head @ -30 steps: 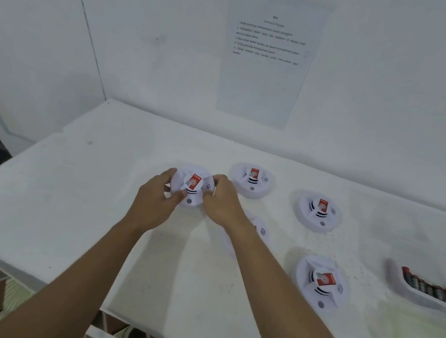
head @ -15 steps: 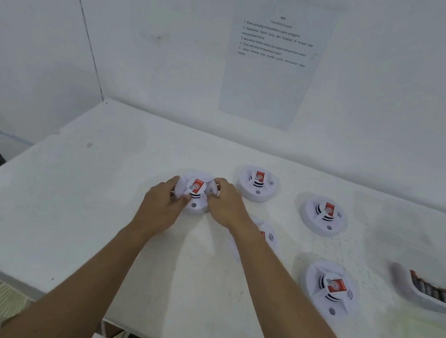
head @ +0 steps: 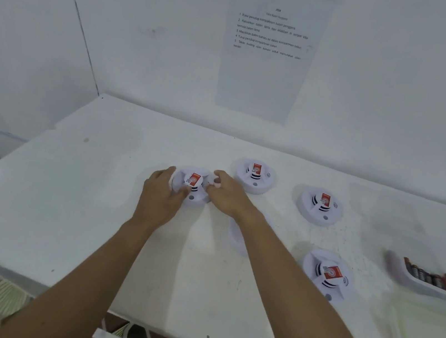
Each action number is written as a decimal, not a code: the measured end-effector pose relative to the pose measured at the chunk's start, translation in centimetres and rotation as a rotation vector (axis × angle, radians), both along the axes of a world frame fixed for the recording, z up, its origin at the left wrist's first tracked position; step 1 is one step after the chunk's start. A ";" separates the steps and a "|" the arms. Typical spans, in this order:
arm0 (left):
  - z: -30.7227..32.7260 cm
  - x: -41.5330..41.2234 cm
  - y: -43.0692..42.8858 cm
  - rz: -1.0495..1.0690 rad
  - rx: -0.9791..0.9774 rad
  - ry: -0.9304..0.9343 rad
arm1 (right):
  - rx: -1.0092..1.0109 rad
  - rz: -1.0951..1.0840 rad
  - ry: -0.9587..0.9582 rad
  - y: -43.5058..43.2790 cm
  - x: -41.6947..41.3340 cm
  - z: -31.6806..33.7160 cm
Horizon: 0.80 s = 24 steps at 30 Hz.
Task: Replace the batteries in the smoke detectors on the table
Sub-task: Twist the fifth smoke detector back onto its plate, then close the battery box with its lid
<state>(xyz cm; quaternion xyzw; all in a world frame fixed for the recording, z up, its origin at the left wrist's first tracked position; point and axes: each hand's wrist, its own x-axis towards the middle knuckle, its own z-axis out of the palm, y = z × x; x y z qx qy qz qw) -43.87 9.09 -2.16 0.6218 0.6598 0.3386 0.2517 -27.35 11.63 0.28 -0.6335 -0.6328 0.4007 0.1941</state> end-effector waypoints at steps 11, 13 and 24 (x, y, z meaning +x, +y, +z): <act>6.5 10.6 -5.4 -0.153 0.178 -0.302 | 0.247 -0.158 0.306 -8.6 10.4 5.4; 7.1 13.9 -6.8 -0.231 0.164 -0.306 | 0.288 -0.199 0.313 -10.8 13.9 6.0; 3.7 32.0 -14.5 -0.684 -0.023 0.100 | 0.236 -0.340 0.068 -23.2 34.6 3.3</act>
